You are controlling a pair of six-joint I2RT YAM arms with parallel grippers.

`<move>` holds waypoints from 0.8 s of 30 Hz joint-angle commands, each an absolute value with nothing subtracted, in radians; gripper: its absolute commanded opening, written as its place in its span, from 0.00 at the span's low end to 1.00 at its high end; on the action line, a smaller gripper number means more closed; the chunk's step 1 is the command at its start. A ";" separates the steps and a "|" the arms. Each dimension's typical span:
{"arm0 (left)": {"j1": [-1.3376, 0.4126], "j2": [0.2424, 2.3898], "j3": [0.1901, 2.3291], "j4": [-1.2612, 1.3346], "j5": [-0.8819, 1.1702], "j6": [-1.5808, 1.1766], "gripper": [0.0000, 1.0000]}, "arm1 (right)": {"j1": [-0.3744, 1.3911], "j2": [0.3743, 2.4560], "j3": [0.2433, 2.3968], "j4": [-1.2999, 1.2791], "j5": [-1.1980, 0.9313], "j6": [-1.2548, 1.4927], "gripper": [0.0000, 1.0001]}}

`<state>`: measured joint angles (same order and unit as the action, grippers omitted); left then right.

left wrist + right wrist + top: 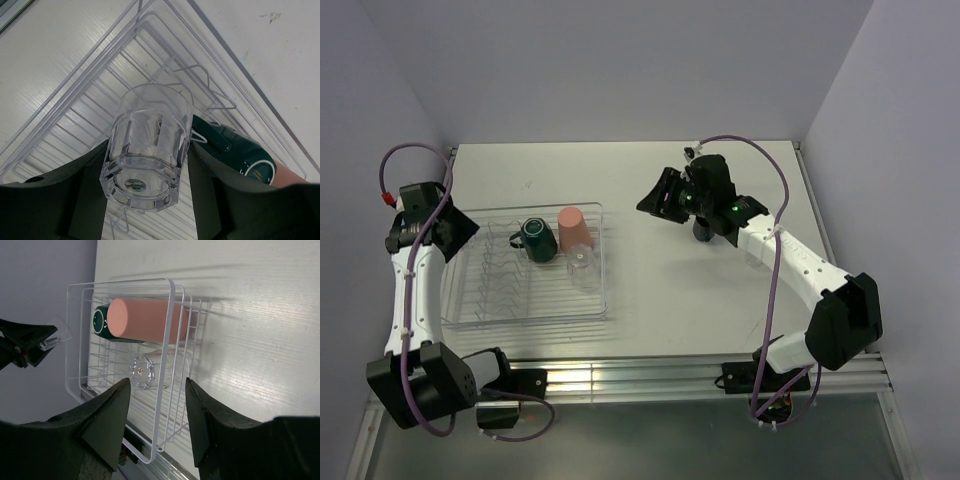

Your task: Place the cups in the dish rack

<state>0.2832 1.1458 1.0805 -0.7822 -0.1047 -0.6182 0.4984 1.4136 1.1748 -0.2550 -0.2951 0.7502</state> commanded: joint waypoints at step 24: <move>0.319 1.390 1.115 -0.635 -0.193 -0.623 0.00 | 0.500 1.443 1.166 -0.169 -0.331 0.614 0.55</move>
<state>0.3111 1.3819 1.0664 -0.6735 -0.1650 -0.6182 0.4988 1.4185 1.1431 -0.2199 -0.2985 0.6476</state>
